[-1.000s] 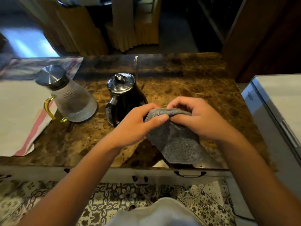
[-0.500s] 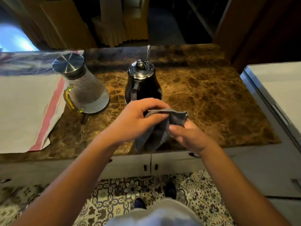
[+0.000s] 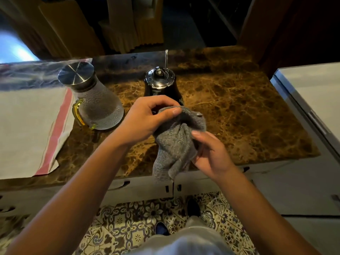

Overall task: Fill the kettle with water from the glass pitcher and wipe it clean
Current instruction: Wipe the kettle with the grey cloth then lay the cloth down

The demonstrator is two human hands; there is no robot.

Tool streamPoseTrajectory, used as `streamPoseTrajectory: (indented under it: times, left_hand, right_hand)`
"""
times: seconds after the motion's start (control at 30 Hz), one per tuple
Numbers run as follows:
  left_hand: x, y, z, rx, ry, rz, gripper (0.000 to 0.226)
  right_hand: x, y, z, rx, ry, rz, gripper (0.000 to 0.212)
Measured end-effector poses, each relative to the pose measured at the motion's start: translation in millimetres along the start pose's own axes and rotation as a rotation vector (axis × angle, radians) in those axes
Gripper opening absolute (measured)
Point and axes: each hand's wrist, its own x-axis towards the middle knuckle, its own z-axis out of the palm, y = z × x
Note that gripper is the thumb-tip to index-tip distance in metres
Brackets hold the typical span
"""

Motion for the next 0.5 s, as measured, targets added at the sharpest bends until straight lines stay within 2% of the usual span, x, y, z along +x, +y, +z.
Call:
streamPoseTrajectory:
  times: [0.03,0.1,0.2,0.3,0.37,0.43,0.5]
  left_hand:
    - [4,1,2,0.007,-0.017,0.000,0.009]
    - [11,1,7,0.077,0.019,0.029,0.009]
    - [20,-3,7,0.249,0.234,0.068,0.010]
    - [24,-5,8,0.400,0.359,0.045,0.012]
    - [22,-8,12,0.514,0.466,0.022,0.018]
    - [17,-13,16,0.631,0.565,-0.026,0.029]
    - [7,-19,23,0.733,0.582,-0.099,0.042]
  right_hand:
    - [3,-1,-2,-0.017,-0.045,0.031,0.061]
    - [8,-8,-4,-0.070,-0.066,0.055,0.051]
    - [22,-24,-11,-0.113,0.050,-0.021,0.039]
    - [37,-46,-25,-0.171,0.052,-0.095,0.030]
    - [50,-64,-40,-0.195,0.053,-0.126,0.028]
    - [67,-84,-56,-0.201,0.096,-0.160,0.016]
    - [84,-101,-71,-0.199,0.154,-0.169,0.015]
